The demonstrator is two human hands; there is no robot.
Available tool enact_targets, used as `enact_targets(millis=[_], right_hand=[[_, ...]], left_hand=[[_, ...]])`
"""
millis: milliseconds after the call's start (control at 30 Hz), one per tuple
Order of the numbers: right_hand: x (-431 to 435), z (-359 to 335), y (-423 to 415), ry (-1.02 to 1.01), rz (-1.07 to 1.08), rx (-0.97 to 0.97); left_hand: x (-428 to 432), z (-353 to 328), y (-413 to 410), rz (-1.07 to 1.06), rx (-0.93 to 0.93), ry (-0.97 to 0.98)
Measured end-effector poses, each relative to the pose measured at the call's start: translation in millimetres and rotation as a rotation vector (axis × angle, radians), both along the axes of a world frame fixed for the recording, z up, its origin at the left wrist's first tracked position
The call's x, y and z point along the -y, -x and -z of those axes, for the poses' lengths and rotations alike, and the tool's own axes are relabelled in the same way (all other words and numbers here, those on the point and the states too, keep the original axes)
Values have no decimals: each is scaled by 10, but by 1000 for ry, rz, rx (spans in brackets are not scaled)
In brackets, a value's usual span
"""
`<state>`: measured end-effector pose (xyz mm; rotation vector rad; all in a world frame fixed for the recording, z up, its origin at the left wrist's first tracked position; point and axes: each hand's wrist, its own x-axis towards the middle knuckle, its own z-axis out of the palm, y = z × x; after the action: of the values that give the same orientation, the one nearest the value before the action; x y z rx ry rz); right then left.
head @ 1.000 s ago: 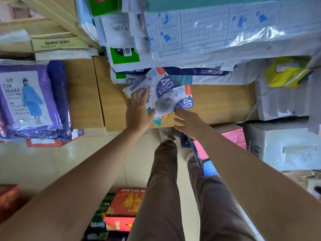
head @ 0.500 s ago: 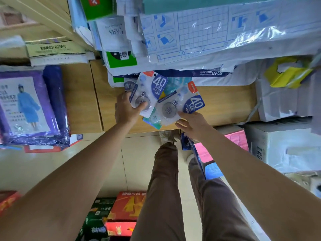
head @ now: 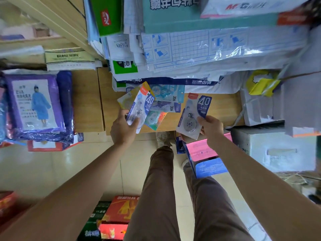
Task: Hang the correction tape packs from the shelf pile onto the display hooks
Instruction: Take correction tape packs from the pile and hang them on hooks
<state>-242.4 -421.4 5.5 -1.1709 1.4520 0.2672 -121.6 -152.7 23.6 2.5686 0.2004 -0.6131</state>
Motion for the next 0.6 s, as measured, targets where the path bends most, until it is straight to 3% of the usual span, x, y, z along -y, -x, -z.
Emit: enact_targets(millis=[167, 600], right_hand=[[181, -707, 155, 182, -339, 50], [581, -2690, 399, 539, -639, 310]], left_hand=[[94, -720, 217, 43, 42, -4], [580, -2568, 659, 92, 327, 220]])
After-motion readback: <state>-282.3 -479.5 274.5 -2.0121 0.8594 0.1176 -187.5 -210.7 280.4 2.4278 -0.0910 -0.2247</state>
